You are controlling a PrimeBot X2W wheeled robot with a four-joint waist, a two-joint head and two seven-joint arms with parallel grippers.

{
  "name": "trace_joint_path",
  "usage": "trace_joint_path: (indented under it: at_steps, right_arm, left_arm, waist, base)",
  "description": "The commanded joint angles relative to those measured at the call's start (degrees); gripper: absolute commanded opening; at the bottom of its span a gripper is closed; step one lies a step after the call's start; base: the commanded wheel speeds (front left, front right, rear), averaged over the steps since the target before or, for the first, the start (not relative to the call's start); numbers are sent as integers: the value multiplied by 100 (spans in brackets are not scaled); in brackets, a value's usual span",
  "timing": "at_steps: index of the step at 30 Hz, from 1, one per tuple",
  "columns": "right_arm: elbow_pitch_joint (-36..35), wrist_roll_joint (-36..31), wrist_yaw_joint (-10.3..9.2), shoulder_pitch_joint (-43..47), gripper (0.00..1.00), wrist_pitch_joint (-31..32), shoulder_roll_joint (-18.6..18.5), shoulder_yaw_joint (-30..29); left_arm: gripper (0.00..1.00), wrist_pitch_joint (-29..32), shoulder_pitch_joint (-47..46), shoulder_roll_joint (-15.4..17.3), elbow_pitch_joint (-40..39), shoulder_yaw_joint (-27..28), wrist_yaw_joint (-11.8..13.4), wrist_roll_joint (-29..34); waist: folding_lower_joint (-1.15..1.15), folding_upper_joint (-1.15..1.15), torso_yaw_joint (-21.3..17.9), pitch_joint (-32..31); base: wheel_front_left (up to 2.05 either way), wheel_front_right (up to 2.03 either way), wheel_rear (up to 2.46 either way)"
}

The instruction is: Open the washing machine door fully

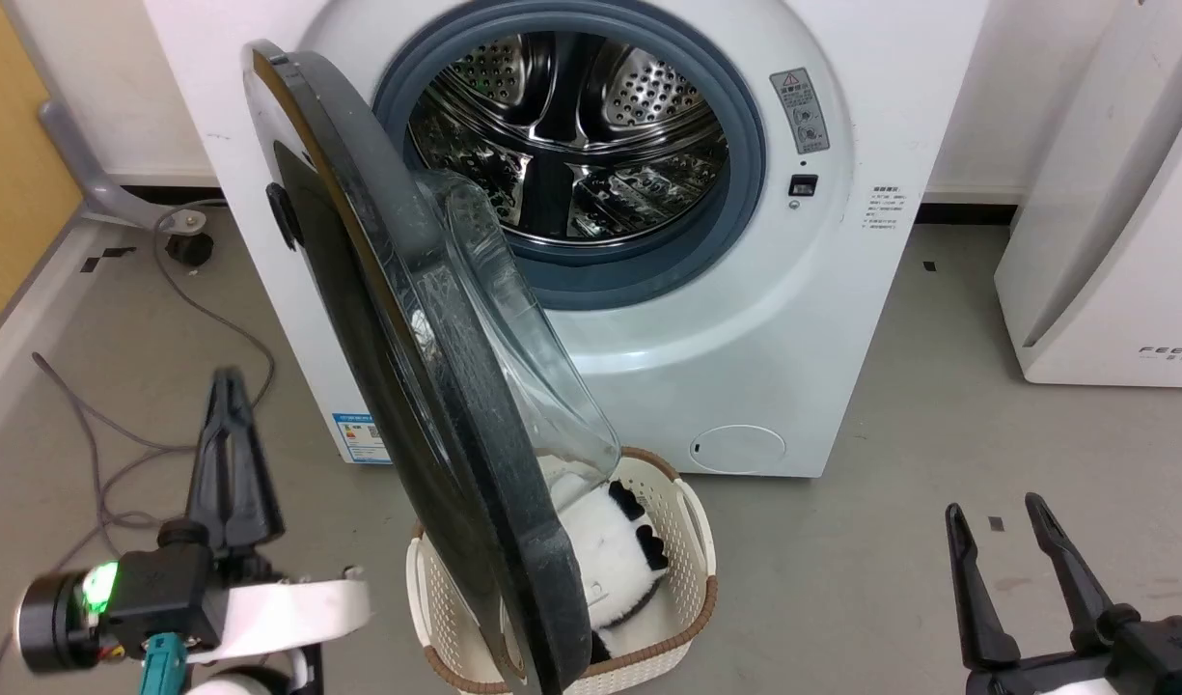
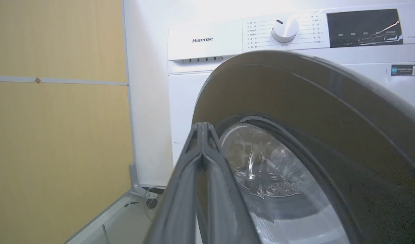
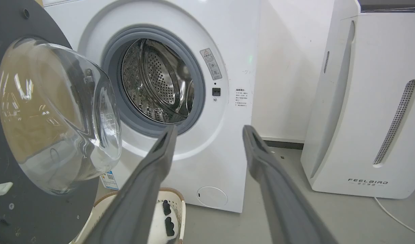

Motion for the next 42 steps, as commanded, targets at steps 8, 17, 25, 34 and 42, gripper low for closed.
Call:
trace_joint_path:
  at_steps: [8,17,25,34,42]
  right_arm:
    - [-56,370,5,100,100,-24,30,-12]
    - [-56,441,5,142,100,-24,30,42]
    - [-36,449,5,147,100,-24,30,53]
    - [-24,439,5,151,100,-24,30,31]
    - [17,404,5,107,100,-24,30,30]
  left_arm:
    - [0,-25,-281,18,-906,-676,-292,177]
    - [0,-25,-460,17,-1416,-2027,-725,414]
    - [0,-25,-392,41,-1235,-2845,-987,474]
    - [0,-25,-81,141,-697,-3539,-1110,551]
    - [0,-25,131,230,-2,-3758,-1104,463]
  waist:
    - [0,0,-5,-11]
    - [0,0,13,-24]
    - [0,0,51,-33]
    - [0,0,146,-24]
    - [0,0,270,22]
  base:
    - [0,0,0]
    - [0,0,0]
    - [0,0,0]
    - [0,0,0]
    - [0,0,0]
